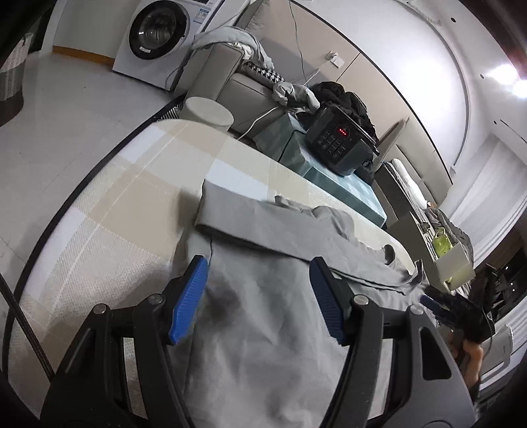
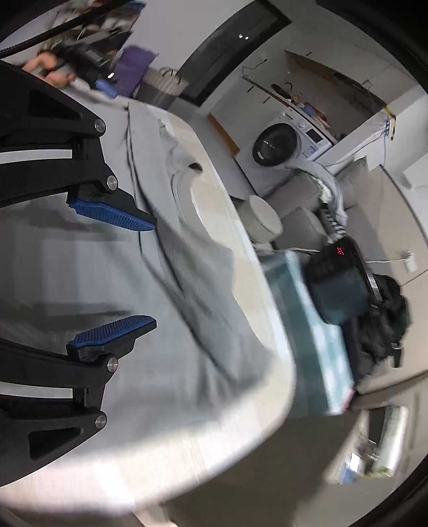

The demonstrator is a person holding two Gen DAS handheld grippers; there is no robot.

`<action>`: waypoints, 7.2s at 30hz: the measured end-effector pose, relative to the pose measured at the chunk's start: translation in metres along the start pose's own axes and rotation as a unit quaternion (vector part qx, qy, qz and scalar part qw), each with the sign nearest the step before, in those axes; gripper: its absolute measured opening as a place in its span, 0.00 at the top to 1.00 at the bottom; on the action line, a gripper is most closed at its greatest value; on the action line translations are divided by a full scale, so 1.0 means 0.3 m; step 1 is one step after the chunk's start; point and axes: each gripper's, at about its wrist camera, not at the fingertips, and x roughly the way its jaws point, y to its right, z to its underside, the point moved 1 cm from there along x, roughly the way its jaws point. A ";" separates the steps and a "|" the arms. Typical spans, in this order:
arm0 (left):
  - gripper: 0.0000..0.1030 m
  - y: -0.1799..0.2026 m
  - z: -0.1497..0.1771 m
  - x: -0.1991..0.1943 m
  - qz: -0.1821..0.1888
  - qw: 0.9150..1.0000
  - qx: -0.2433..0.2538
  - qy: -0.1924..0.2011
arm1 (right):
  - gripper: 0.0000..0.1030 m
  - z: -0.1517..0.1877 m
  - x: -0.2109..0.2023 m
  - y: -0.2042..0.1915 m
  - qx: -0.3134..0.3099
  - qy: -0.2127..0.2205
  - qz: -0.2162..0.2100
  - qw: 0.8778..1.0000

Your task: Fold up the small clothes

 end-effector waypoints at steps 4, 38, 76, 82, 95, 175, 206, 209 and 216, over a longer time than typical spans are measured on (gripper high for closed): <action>0.41 -0.023 0.002 0.000 0.007 1.000 -0.009 0.001 | 0.49 -0.040 0.111 0.004 0.081 -0.008 -0.032 0.996; 0.41 -0.115 0.003 0.004 0.018 0.998 -0.059 -0.004 | 0.51 -0.102 0.404 -0.593 0.049 0.007 -0.124 0.991; 0.40 -0.173 0.017 -0.019 0.017 0.996 -0.084 -0.002 | 0.41 0.193 -0.809 -0.244 -0.085 0.145 0.035 0.985; 0.40 -0.120 0.012 -0.099 -0.014 0.998 -0.052 0.016 | 0.33 0.338 -1.254 -0.166 -0.126 0.207 0.093 0.966; 0.29 0.189 0.158 -0.855 -0.050 0.994 0.076 0.064 | 0.26 0.572 -1.662 -0.223 -0.173 0.257 0.106 0.945; 0.92 0.027 0.500 -0.564 -0.062 0.990 -0.110 -0.064 | 0.88 0.667 -0.600 0.357 0.094 0.006 0.011 0.996; 0.81 -0.108 0.729 -1.010 -0.108 0.991 -0.037 -0.071 | 0.81 1.132 -1.022 0.416 0.090 0.070 0.048 0.992; 0.81 -0.160 0.703 -1.072 -0.136 0.989 -0.045 -0.047 | 0.81 1.144 -1.051 0.460 0.101 0.073 0.057 0.991; 0.80 -0.182 0.657 -1.161 -0.124 0.991 -0.052 -0.018 | 0.78 1.154 -1.065 0.491 0.129 0.070 0.016 0.989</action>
